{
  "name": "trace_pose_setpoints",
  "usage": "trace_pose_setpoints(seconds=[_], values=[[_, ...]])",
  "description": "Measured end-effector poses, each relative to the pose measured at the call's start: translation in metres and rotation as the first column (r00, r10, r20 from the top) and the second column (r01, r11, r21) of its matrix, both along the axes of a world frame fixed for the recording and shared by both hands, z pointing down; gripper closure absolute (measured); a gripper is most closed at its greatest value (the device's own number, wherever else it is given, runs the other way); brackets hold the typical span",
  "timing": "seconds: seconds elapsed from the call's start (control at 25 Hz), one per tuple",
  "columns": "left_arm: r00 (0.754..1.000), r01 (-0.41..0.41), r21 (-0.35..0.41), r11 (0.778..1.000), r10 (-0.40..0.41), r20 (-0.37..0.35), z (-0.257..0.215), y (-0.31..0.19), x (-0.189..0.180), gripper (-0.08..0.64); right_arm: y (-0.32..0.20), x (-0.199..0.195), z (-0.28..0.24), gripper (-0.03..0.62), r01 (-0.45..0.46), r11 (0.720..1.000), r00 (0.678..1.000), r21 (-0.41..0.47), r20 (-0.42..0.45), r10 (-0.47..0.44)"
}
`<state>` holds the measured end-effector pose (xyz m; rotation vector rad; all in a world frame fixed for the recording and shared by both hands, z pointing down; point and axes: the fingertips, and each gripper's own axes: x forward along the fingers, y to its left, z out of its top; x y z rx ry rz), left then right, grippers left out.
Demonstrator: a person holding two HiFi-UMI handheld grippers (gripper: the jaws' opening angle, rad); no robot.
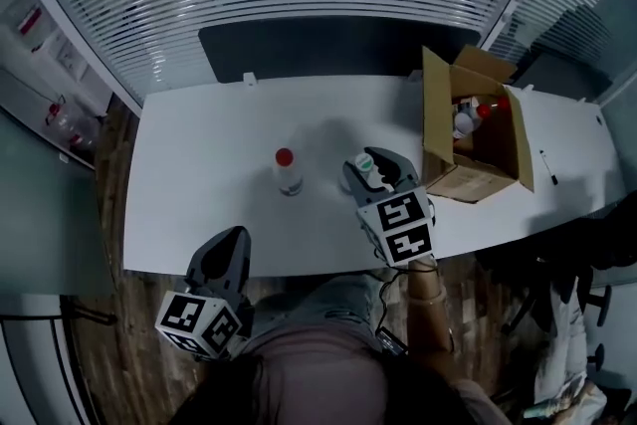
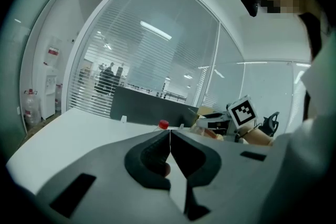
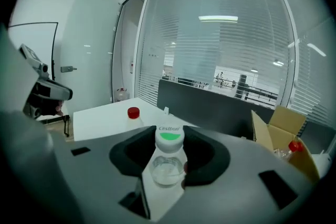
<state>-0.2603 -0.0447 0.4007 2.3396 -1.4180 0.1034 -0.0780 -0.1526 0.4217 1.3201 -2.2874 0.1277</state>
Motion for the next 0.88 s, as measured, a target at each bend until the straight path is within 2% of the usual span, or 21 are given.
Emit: trace_pose_setpoints(seconds=[0.36,0.88], values=[[0.999,0.041,-0.015,0.999,-0.04,0.009,0.006,0.0,-0.014,0.551,-0.014,-0.017,0.019,0.417,0.036,0.999,0.999,-0.037,-0.009,-0.037],[0.998,0.056,-0.037,0.998,-0.055,0.019,0.01,-0.005,-0.024,0.551,-0.023,-0.029,0.049,0.417,0.049,0.995,0.999,-0.09,-0.012,-0.05]])
